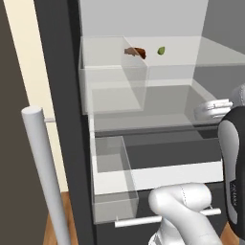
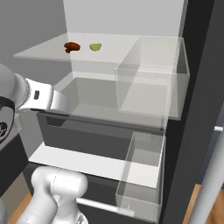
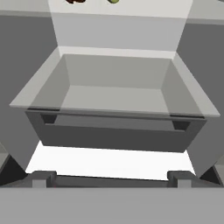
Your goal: Open the fridge, remove the mango, lemon wedge, and chicken drumstick, and place them on any counter.
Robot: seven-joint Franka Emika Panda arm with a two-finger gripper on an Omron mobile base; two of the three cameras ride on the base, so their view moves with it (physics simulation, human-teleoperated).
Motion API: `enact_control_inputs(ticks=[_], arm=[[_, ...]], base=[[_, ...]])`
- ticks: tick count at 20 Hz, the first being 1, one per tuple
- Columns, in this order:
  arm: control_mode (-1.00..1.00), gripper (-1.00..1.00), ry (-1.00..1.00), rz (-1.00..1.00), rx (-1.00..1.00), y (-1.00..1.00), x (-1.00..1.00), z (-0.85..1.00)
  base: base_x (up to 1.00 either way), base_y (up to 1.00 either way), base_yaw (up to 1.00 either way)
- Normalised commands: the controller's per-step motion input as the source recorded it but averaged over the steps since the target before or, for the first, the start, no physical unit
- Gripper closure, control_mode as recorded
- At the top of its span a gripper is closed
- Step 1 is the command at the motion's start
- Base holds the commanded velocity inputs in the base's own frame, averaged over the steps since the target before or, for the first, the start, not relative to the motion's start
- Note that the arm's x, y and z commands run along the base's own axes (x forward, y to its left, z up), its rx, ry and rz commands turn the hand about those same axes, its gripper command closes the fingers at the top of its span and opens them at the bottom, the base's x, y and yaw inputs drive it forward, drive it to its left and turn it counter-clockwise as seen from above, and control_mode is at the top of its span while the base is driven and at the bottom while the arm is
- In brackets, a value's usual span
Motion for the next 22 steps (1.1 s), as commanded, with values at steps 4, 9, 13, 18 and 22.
enact_control_inputs(ticks=[4, 9, 13, 18, 22], arm=[[1.00, -1.00, 0.00, 0.00, 0.00, 0.00, 0.00, 0.00], [-1.00, -1.00, -0.14, 0.00, 0.03, -0.11, 0.00, 0.19], [-1.00, -1.00, -0.23, 0.03, 0.02, -0.15, 0.01, 0.50], [-1.00, -1.00, -0.02, 0.08, 0.00, 0.00, 0.15, 0.28], [-1.00, -1.00, 0.00, 0.20, 0.00, 0.05, 0.36, 0.00]], base=[[0.50, -0.06, 0.00], [0.00, -0.02, 0.00], [0.00, 0.00, 0.00], [0.00, 0.00, 0.00], [0.00, 0.00, 0.00]])
